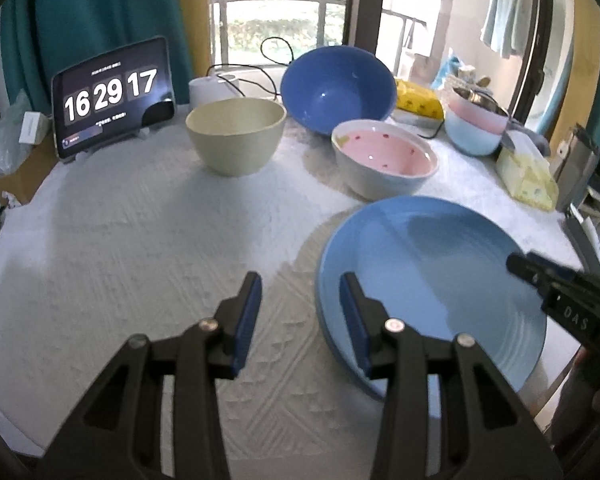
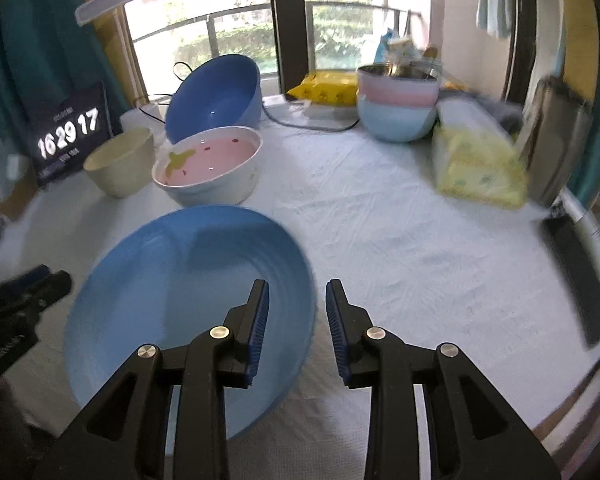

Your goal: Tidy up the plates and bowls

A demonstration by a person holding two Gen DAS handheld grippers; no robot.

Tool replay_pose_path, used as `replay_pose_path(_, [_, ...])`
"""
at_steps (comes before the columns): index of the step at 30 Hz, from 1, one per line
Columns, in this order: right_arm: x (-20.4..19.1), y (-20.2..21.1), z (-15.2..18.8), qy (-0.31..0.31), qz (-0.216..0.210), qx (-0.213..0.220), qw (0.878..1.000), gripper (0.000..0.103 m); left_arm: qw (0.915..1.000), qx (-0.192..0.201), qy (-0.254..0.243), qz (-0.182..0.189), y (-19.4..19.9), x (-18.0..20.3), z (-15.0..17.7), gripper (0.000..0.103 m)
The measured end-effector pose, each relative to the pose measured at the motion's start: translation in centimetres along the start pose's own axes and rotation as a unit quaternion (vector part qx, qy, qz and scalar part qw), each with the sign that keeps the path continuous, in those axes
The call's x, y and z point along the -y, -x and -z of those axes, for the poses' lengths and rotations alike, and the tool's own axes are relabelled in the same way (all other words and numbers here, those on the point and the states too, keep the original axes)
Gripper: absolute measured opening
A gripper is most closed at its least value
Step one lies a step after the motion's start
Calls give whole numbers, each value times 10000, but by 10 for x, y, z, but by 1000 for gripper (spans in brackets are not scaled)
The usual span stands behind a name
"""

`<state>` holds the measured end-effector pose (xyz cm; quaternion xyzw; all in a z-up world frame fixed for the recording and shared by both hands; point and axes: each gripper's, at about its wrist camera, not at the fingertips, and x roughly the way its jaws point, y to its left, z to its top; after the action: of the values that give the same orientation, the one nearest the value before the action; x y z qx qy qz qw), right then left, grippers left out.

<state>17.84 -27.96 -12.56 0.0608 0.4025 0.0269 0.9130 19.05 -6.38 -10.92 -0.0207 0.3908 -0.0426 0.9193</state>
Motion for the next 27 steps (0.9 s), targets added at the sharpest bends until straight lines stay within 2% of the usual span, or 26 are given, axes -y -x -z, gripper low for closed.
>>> replay_pose_path(4, [6,-10,2,-136,-60,-144,9998,39,10000,-63,53,37,-5,0,-1,44])
replay_pose_path(7, [12,-21,7,-317,-374,-295,9984,42,9995,-195,167,174,-12,-1,0,46])
replay_pose_path(15, [21,-35,6,-561,-644,-290,9959,56,9983,-542,141,148,-35,5,3,48])
replay_pose_path(20, [17,-36,5,-449,-561,-171,9973,57,9986,-496,56,188,-43,9,3,49])
replay_pose_path(22, [17,-37,6,-414,-563,-131,9975,57,9989,-416,40,197,-44,9,3,53])
replay_pose_path(24, [18,-37,6,-417,-588,-138,9973,57,9993,-346,81,134,-46,8,5,64])
replay_pose_path(27, [18,-37,7,-400,-593,-116,9974,57,9989,-326,218,251,-49,3,5,68])
